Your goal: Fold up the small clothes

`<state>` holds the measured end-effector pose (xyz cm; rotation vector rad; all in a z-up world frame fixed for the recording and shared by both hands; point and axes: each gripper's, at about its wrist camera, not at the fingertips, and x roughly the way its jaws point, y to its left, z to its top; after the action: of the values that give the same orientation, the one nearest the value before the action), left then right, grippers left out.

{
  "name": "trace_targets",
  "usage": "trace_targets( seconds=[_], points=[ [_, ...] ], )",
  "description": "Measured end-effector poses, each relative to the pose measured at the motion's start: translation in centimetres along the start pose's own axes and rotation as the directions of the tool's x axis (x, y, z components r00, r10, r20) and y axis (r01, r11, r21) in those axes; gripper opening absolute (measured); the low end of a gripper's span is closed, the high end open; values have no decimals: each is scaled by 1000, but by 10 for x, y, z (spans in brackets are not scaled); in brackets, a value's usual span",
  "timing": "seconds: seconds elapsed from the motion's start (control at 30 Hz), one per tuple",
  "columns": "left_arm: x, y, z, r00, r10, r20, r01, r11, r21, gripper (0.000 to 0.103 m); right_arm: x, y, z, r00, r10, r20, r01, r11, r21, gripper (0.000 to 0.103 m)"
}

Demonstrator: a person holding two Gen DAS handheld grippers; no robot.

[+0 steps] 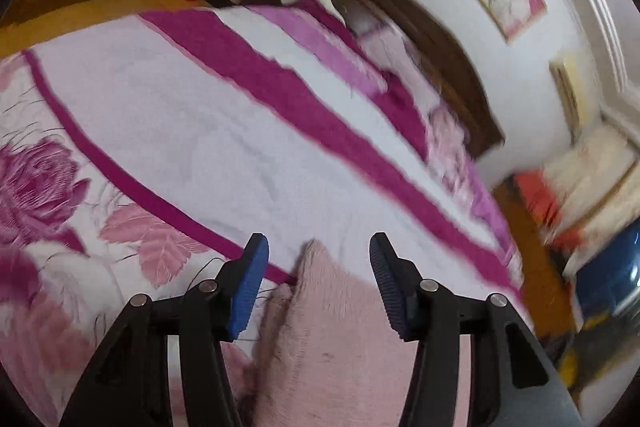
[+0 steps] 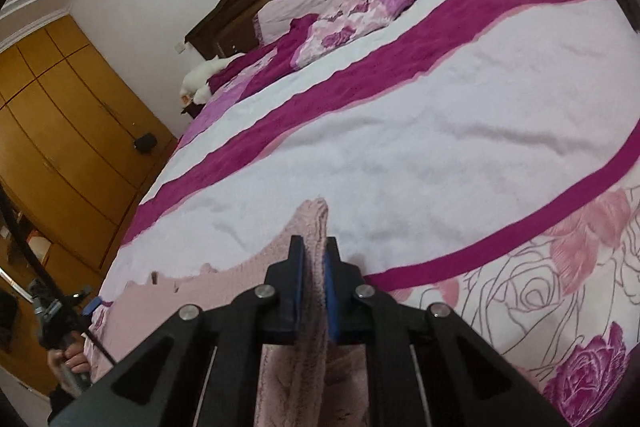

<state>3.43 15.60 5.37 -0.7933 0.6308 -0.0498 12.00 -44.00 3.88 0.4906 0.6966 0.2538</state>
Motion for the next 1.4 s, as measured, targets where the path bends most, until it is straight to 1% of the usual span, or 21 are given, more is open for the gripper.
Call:
trace_targets(
  seconds=[0.07, 0.13, 0.2, 0.23, 0.3, 0.37, 0.43, 0.5, 0.53, 0.6, 0.63, 0.73, 0.83, 0.9, 0.97, 1.03, 1.13, 1.2, 1.27, 1.33, 1.4],
  points=[
    [-14, -4, 1, 999, -26, 20, 26, 1000, -16, 29, -2, -6, 2, 1000, -5, 24, 5, 1000, 31, 9],
    [-13, -11, -2, 999, -40, -10, 40, 999, 24, 29, -5, -17, 5, 999, 0, 45, -3, 997, 75, 9],
    [7, -17, -7, 996, 27, -86, -19, 996, 92, 29, 4, -20, 2, 1000, 2, 9, -2, 997, 83, 10],
    [17, -16, -11, 990, 78, -122, -64, 991, 114, 29, 17, -20, -2, 998, -27, -51, 31, 996, 78, 10],
    [33, -4, -21, 964, 165, -210, -147, 984, 99, 28, 36, -20, -10, 987, -99, -128, 107, 992, 62, 14],
    [34, -3, -28, 955, 169, -243, -158, 985, 65, 26, 45, -17, -16, 978, -143, -154, 150, 988, 37, 17],
    [24, -17, -35, 963, 151, -222, -136, 987, 83, 26, 40, -11, -18, 979, -152, -137, 157, 987, 22, 25],
    [8, -43, -50, 975, 148, -163, -120, 978, 171, 26, 31, -2, -21, 978, -173, -120, 174, 985, -2, 44],
    [2, -51, -58, 977, 152, -147, -121, 972, 199, 26, 27, 3, -24, 974, -196, -113, 194, 981, -26, 47],
    [-9, -64, -79, 978, 170, -121, -134, 956, 262, 26, 18, 20, -32, 943, -313, -114, 299, 946, -123, 52],
    [-12, -67, -90, 976, 186, -113, -146, 945, 293, 26, 12, 29, -38, 928, -356, -112, 334, 927, -172, 52],
    [-20, -66, -117, 954, 289, -82, -241, 900, 363, 26, -9, 53, -50, 907, -410, -94, 375, 890, -259, 53],
    [-32, -54, -135, 944, 321, -72, -275, 889, 367, 26, -36, 65, -61, 879, -476, -33, 445, 843, -303, 60],
    [-46, -45, -142, 957, 286, -57, -254, 913, 320, 26, -53, 68, -69, 880, -475, -23, 447, 843, -300, 63],
    [-67, -29, -150, 983, 185, -13, -179, 962, 207, 26, -71, 68, -81, 889, -457, -24, 433, 856, -283, 64],
    [-86, -13, -165, 998, 45, 50, -49, 995, 83, 26, -85, 67, -97, 905, -426, -17, 410, 881, -236, 65],
    [-97, 6, -188, 998, -63, 23, 64, 994, -86, 26, -88, 70, -122, 919, -395, 1, 389, 902, -186, 64],
    [-99, 17, -207, 994, -110, -23, 104, 977, -184, 26, -94, 77, -144, 920, -384, 71, 391, 911, -134, 64],
    [-102, 18, -227, 994, -75, -75, 62, 983, -171, 26, -104, 76, -166, 929, -341, 144, 347, 938, -19, 65],
    [-111, 7, -233, 996, -29, -84, 24, 998, -61, 26, -117, 76, -194, 913, -349, 211, 339, 937, 85, 65],
    [-118, -7, -235, 996, 17, -90, -10, 997, 70, 27, -116, 84, -207, 908, -385, 168, 379, 923, 65, 65]
  ],
)
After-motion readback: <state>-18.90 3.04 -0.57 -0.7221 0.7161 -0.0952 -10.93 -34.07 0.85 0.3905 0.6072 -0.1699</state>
